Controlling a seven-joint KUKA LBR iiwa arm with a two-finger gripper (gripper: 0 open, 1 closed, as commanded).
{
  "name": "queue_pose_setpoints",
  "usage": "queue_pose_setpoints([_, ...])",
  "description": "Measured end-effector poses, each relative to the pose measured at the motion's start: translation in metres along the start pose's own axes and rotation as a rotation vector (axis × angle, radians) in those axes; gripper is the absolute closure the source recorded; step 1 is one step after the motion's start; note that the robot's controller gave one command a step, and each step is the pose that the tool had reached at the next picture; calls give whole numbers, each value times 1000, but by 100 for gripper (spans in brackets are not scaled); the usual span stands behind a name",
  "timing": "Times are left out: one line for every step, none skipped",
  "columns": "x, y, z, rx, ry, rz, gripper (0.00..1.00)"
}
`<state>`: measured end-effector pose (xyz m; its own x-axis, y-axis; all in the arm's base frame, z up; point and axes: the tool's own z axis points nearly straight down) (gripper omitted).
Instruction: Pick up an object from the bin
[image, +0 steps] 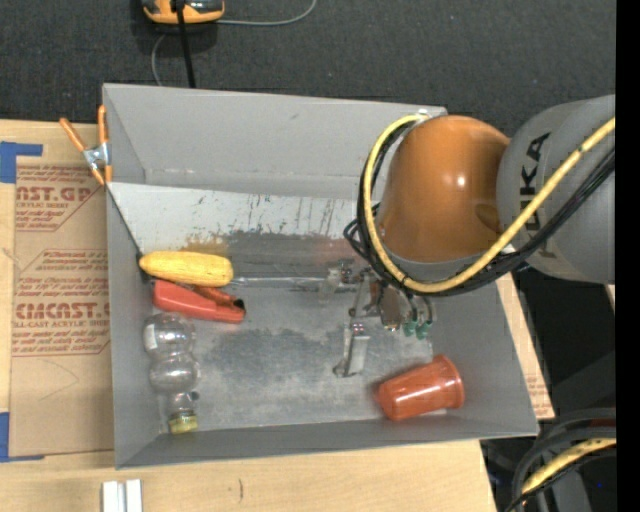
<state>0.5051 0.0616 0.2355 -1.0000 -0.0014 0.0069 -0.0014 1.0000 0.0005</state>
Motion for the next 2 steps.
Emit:
queue_pose_setpoints([-2,0,-4,-1,-8,1,0])
queue_pose_setpoints([-3,-22,-45,0,2,-37,0])
